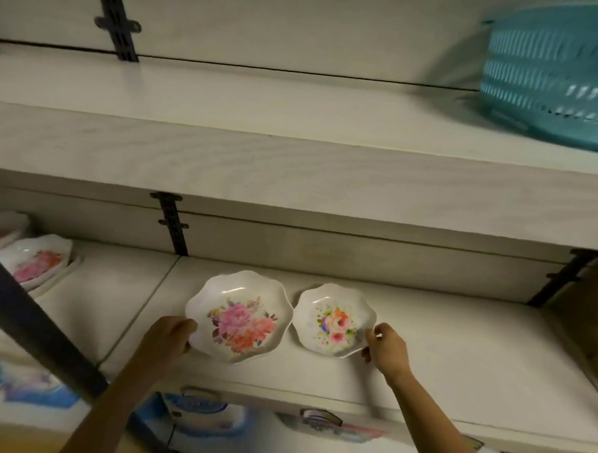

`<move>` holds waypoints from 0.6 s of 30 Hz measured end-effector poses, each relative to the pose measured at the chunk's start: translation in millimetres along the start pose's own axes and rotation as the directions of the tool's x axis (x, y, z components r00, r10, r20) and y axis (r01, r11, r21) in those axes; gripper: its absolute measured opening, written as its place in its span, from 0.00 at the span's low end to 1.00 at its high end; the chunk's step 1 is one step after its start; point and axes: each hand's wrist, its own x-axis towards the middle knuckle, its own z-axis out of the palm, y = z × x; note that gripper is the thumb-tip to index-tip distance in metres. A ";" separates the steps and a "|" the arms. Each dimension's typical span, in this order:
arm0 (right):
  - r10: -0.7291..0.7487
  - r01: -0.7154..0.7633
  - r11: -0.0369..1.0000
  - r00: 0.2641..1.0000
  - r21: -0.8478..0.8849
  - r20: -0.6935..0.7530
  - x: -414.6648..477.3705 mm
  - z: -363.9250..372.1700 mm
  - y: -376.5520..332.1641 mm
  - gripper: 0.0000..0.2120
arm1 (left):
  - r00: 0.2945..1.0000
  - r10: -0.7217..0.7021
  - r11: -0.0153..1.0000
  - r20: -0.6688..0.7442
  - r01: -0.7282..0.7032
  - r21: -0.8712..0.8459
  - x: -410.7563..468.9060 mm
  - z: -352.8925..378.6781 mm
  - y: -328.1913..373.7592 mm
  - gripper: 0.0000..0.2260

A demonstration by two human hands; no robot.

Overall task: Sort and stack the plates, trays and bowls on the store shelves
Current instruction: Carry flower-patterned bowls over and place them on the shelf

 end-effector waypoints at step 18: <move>-0.072 0.055 0.992 0.987 0.116 0.145 -1.9 -39.9 30.3 0.16 | 0.999 0.016 1.000 0.032 -0.017 0.017 25.2 103.4 40.5 0.13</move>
